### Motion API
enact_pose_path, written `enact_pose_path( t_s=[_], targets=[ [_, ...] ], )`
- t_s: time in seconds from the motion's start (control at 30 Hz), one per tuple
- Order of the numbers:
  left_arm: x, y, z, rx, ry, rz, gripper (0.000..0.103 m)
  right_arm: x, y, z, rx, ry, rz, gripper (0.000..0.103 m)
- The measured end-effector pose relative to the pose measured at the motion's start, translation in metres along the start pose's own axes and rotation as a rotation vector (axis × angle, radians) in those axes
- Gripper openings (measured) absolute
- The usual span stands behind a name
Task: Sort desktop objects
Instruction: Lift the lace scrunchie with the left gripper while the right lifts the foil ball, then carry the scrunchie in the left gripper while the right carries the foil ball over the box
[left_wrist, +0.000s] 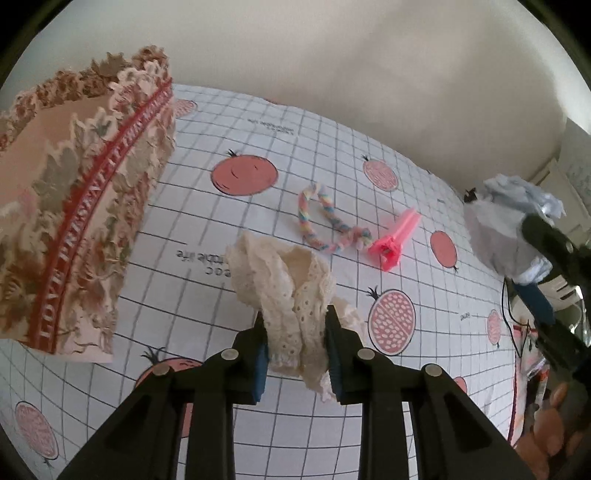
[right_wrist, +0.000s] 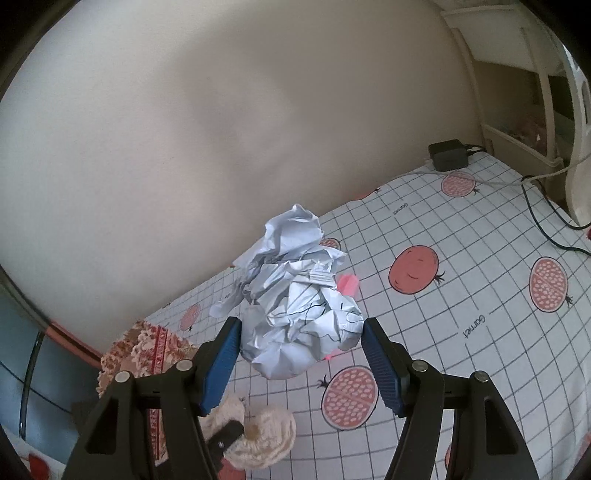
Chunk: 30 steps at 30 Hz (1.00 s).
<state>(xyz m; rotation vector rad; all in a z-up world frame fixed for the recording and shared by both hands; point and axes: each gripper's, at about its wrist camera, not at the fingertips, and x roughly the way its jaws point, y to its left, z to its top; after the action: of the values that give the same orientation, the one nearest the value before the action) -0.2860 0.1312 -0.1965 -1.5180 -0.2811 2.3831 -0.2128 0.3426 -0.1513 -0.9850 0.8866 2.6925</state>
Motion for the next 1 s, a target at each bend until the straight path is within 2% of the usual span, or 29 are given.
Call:
enact_pose_path(
  t_s=[0.1,0.27,0.67,1.0],
  targets=[
    [-0.005,0.001,0.003,-0.019,-0.011,-0.025,0.028,-0.006,0.003,0.0,-0.015,-0.008,-0.007,0.069],
    [-0.023,-0.009,0.012,0.018,-0.059,-0.047,0.028,-0.026,0.011,0.005,-0.007,-0.064,0.0,0.069],
    [-0.097,-0.011,0.038,0.067,-0.238,-0.071,0.028,-0.066,0.034,0.017,-0.01,-0.16,0.05,0.069],
    [-0.119,-0.007,0.051,0.068,-0.323,-0.086,0.028,-0.053,0.049,0.01,-0.039,-0.134,0.062,0.069]
  ],
)
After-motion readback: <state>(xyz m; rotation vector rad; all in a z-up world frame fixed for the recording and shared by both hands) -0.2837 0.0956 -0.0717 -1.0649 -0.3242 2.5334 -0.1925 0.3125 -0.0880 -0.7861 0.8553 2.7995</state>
